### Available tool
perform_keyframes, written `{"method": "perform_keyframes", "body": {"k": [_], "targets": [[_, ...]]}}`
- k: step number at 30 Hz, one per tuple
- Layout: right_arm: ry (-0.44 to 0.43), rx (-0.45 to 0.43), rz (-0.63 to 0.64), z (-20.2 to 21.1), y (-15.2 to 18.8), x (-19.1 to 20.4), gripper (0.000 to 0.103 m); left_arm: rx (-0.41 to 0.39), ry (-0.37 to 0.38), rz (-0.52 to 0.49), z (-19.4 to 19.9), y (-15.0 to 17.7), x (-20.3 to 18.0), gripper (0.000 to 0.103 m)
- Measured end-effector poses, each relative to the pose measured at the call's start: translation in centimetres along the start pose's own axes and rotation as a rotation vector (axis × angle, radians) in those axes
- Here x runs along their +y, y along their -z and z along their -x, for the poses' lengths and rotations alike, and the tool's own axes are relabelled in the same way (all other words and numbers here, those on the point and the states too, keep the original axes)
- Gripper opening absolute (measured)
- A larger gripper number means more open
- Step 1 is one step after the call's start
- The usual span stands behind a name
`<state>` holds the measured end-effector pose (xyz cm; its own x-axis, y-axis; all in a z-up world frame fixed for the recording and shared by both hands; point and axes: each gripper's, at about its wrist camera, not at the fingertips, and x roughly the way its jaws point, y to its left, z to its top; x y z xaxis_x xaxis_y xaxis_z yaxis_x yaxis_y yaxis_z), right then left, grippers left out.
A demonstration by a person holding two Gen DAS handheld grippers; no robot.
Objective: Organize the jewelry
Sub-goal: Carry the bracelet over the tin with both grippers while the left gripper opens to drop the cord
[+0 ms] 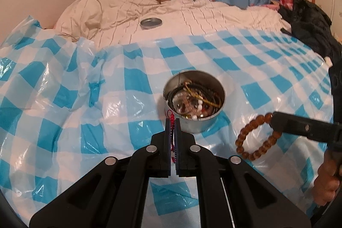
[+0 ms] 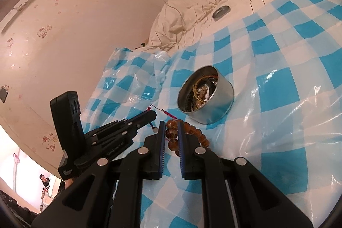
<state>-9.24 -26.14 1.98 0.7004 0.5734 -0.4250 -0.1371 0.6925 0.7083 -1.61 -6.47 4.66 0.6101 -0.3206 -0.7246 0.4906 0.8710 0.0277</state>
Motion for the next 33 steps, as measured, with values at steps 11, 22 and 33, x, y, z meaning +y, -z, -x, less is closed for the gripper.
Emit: {"method": "perform_keyframes", "body": {"k": [11, 22, 33], "targets": [[-0.048, -0.061, -0.019, 0.9, -0.8, 0.4, 0.012, -0.089, 0.073, 0.076, 1.4, -2.4, 0.8, 0.002], [-0.053, -0.096, -0.031, 1.3, -2.3, 0.6, 0.012, -0.130, 0.150, 0.095, 1.3, -4.5, -0.8, 0.002], [-0.051, -0.093, -0.039, 1.1, -3.5, 0.1, 0.012, -0.104, 0.233, 0.197, -1.6, -5.8, -0.8, 0.002]]}}
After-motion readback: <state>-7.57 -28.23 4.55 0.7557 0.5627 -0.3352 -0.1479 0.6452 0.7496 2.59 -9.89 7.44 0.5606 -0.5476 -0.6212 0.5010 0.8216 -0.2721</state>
